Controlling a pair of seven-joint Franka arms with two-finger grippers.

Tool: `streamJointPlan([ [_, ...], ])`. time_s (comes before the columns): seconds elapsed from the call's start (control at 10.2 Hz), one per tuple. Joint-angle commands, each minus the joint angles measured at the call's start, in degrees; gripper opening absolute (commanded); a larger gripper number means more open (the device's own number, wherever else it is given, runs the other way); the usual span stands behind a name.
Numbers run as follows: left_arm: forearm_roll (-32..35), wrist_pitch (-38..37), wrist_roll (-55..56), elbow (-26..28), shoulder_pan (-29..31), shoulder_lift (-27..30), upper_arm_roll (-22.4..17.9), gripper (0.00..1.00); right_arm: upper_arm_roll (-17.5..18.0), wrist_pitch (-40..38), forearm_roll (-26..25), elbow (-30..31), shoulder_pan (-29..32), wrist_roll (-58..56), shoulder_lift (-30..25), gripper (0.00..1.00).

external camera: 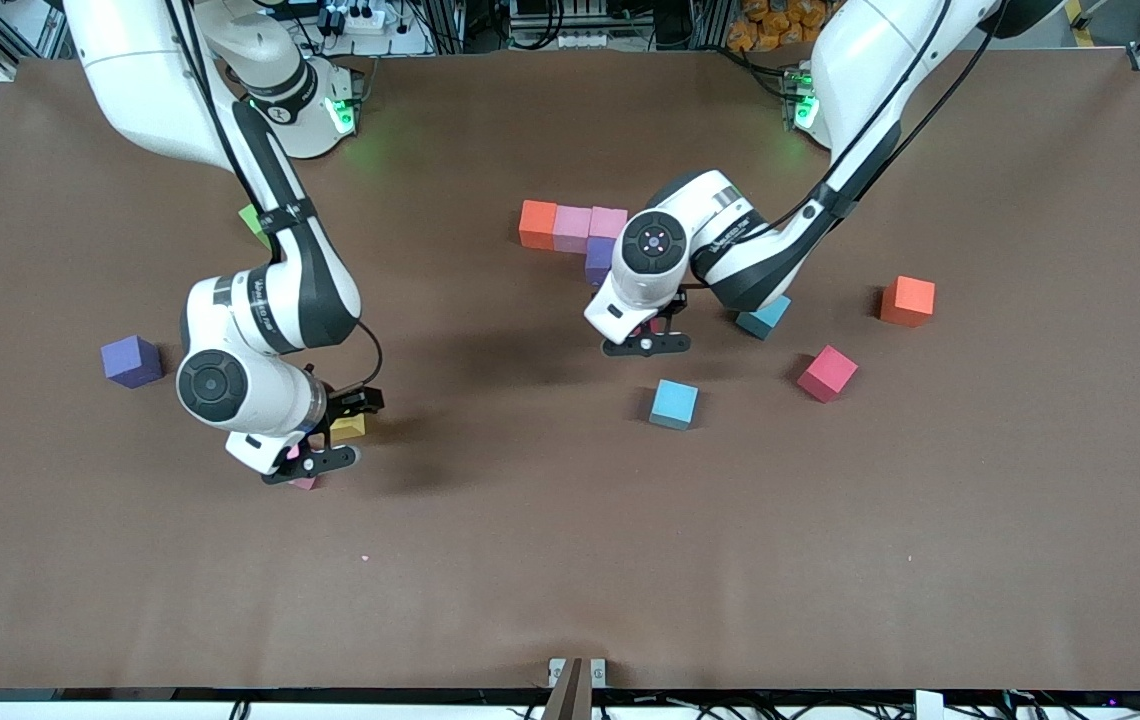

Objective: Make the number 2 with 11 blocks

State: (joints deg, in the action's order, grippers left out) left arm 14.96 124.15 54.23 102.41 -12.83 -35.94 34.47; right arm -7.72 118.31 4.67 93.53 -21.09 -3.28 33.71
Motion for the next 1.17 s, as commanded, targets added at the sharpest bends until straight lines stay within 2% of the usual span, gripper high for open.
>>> streamJointPlan([
  [0.0,3.22,1.62,-0.09,-0.54,-2.10,-1.67,-0.11,0.00,0.95,1.13,-3.17,-0.54,3.15,-4.60,1.35,1.00],
  [0.39,4.11,2.15,0.08,-0.55,-3.95,-3.17,-0.11,0.00,1.04,6.22,-2.39,3.93,4.22,-4.99,2.15,1.00],
  [0.59,4.90,3.46,0.43,-0.63,-4.83,-3.96,-0.20,0.00,1.13,5.79,1.90,5.69,3.87,-4.98,1.71,1.00],
  [1.08,5.08,4.61,3.42,-0.37,-6.15,-4.93,-0.37,0.00,1.22,3.25,2.27,5.18,3.87,-5.60,-0.57,1.00],
])
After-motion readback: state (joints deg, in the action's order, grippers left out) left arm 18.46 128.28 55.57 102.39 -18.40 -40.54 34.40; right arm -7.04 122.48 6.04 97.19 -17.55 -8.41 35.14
